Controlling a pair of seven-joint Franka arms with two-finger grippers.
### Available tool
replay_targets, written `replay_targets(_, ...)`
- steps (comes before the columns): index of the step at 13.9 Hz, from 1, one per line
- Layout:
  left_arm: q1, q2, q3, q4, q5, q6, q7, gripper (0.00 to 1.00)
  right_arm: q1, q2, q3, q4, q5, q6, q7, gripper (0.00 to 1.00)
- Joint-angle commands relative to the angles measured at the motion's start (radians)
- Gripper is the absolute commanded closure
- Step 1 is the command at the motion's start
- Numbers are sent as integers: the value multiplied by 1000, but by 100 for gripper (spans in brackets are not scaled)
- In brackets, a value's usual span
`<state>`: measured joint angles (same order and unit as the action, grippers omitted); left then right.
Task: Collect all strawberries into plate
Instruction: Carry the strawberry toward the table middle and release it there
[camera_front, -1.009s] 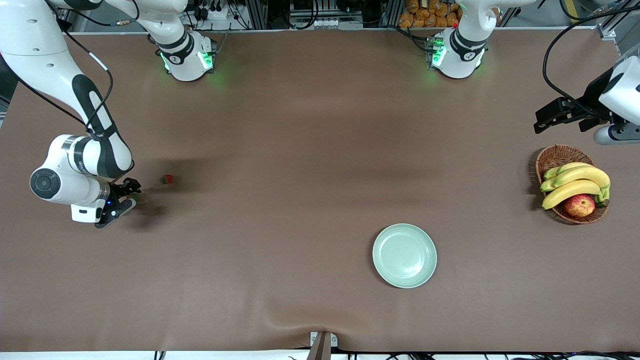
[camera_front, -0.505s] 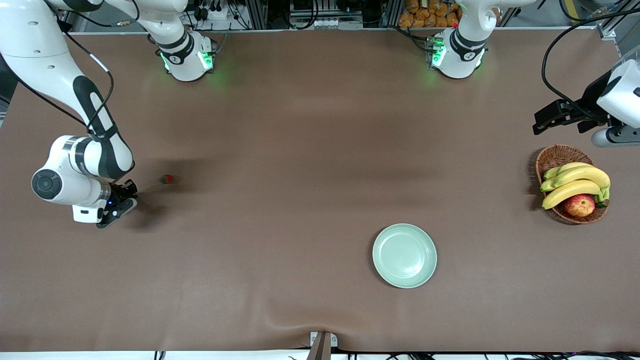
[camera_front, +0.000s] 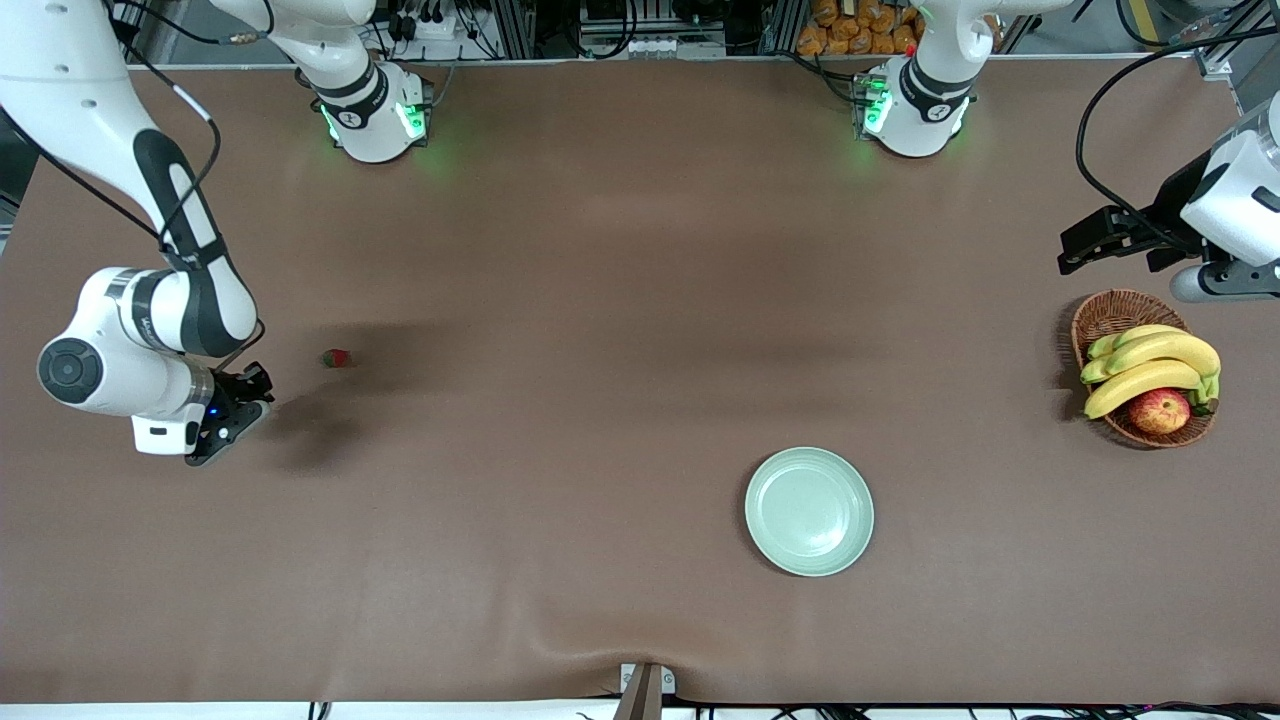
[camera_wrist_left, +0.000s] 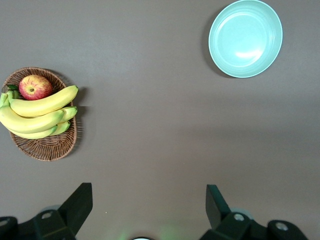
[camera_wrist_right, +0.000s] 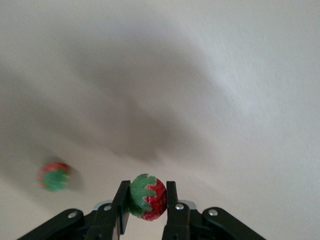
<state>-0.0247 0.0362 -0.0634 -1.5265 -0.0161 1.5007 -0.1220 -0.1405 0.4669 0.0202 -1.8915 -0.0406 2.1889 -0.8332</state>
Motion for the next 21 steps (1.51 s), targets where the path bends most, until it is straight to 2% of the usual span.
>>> replay_targets(1,5,-2,-4,6,-22,3,-11,0,-11,-17,69,6,77,-31,-14,100)
replay_targets(5,8,11,-4,6,-21,4,-13,0,31,-1,199,35,162,-17,0,100)
replay_targets(7,9,11,-4,5,-22,3,-13,0,128,30,201,69,259,5,9,100)
replay_targets(9,8,21,-4,6,-22,4,-16,0,212,62,201,84,306,75,73,100)
replay_targets(15,-30,65,-6,6,-53,41,-31,0,490,105,201,84,311,264,564,100)
replay_targets(19,-34,93,-36,6,-53,55,-99,0,683,180,196,95,304,466,874,100)
replay_targets(21,-32,114,-56,6,-45,58,-110,0,740,237,195,133,304,544,962,100)
